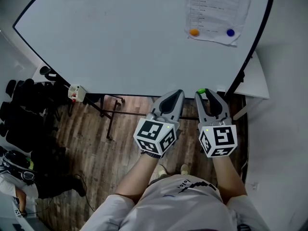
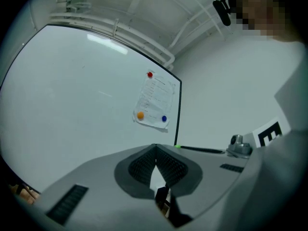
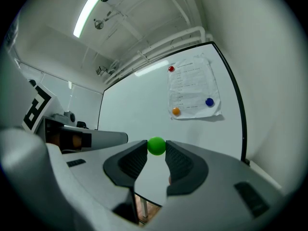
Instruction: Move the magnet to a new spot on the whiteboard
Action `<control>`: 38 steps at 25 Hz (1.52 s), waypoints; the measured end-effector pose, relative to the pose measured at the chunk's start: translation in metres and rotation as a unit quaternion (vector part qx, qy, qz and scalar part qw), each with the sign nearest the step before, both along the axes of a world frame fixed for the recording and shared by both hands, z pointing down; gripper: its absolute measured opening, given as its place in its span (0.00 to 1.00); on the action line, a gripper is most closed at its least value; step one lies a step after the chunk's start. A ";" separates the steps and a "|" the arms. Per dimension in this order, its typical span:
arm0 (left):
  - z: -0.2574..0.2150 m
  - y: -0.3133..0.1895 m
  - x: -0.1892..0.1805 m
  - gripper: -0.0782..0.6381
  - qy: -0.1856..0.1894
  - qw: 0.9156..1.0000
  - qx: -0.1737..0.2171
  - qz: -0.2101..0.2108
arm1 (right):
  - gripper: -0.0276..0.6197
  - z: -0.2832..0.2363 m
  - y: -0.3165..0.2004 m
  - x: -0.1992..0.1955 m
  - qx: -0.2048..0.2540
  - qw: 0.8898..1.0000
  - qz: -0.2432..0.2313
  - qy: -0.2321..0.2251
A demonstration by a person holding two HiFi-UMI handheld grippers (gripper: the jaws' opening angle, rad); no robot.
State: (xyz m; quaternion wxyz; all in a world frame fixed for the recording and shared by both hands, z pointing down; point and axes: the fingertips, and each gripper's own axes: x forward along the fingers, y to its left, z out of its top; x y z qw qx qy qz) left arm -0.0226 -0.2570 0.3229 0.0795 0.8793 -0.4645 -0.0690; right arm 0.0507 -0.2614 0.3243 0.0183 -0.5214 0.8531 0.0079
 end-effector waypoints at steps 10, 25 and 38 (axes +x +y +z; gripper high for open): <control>0.013 -0.014 0.011 0.12 -0.002 1.000 -0.006 0.005 | 0.23 0.012 -0.021 0.014 -0.012 1.000 0.011 0.001; 0.026 -0.049 0.017 0.12 -0.005 1.000 -0.013 0.012 | 0.23 0.028 -0.062 0.024 -0.028 0.999 0.025 0.006; 0.036 -0.078 0.011 0.12 -0.011 1.000 -0.015 0.005 | 0.23 0.048 -0.117 0.042 -0.050 0.997 0.055 0.000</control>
